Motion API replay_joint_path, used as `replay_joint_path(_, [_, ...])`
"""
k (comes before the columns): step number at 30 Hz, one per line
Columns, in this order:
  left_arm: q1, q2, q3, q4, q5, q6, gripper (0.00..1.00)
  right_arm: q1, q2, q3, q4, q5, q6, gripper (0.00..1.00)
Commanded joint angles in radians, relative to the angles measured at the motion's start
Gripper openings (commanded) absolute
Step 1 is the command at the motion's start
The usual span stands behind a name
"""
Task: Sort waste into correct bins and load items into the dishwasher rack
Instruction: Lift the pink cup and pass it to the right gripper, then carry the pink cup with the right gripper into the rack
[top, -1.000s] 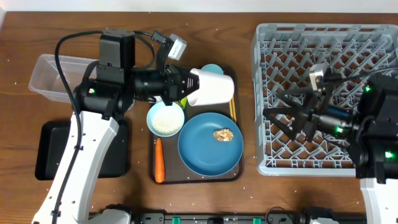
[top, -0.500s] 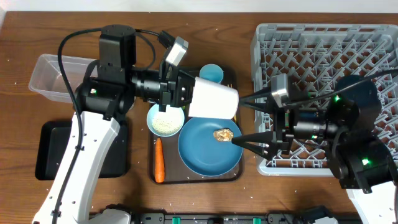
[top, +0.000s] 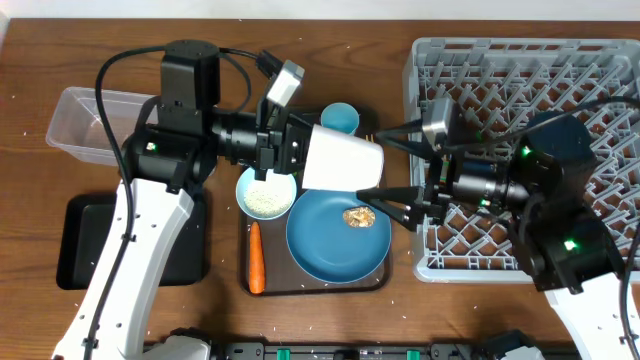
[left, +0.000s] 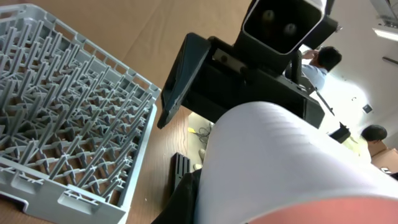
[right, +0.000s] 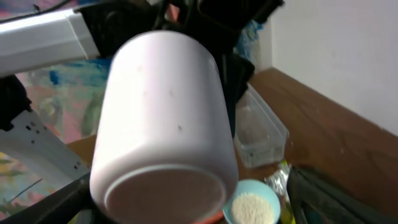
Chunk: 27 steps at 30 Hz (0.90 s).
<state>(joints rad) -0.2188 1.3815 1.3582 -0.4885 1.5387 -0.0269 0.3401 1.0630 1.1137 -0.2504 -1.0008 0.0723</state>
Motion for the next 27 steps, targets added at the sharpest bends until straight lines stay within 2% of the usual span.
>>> replay_joint_path(1, [-0.008, -0.011, 0.023, 0.004, 0.032, -0.005, 0.06, 0.024, 0.024, 0.016, 0.051, -0.001, 0.041, 0.84])
replay_joint_path(9, [-0.008, -0.011, 0.023, 0.005, 0.032, -0.004, 0.06, 0.074, 0.037, 0.016, 0.108, -0.038, 0.072, 0.69])
replay_joint_path(11, [-0.008, -0.011, 0.023, 0.005, 0.032, -0.004, 0.06, 0.074, 0.037, 0.016, 0.117, -0.063, 0.073, 0.6])
replay_joint_path(13, [-0.008, -0.011, 0.023, 0.005, 0.032, -0.004, 0.08, 0.074, 0.035, 0.016, 0.116, -0.066, 0.073, 0.55])
replay_joint_path(15, [-0.008, -0.011, 0.023, 0.005, 0.032, -0.004, 0.17, 0.072, 0.033, 0.016, 0.116, -0.064, 0.073, 0.52])
replay_joint_path(16, [-0.008, -0.011, 0.023, 0.005, 0.032, -0.004, 0.38, 0.072, 0.032, 0.016, 0.116, -0.06, 0.073, 0.52])
replay_joint_path(17, [-0.008, -0.011, 0.023, 0.005, 0.032, -0.004, 0.51, 0.072, 0.029, 0.016, 0.116, -0.052, 0.073, 0.51])
replay_joint_path(18, [-0.007, -0.011, 0.023, 0.005, 0.031, -0.004, 0.55, 0.071, 0.027, 0.016, 0.111, -0.039, 0.073, 0.51])
replay_joint_path(19, [-0.006, -0.011, 0.023, 0.006, 0.031, -0.004, 0.69, 0.067, 0.022, 0.016, 0.102, -0.019, 0.074, 0.51])
replay_joint_path(20, [-0.004, -0.011, 0.023, 0.011, 0.031, -0.004, 0.75, 0.06, 0.016, 0.016, 0.085, 0.002, 0.073, 0.51])
replay_joint_path(24, [0.033, -0.011, 0.023, 0.046, 0.031, -0.005, 0.81, 0.001, -0.015, 0.016, -0.029, 0.087, 0.073, 0.51])
replay_joint_path(27, [0.08, -0.011, 0.023, 0.05, 0.031, -0.01, 0.82, -0.075, -0.043, 0.016, -0.162, 0.176, 0.067, 0.51])
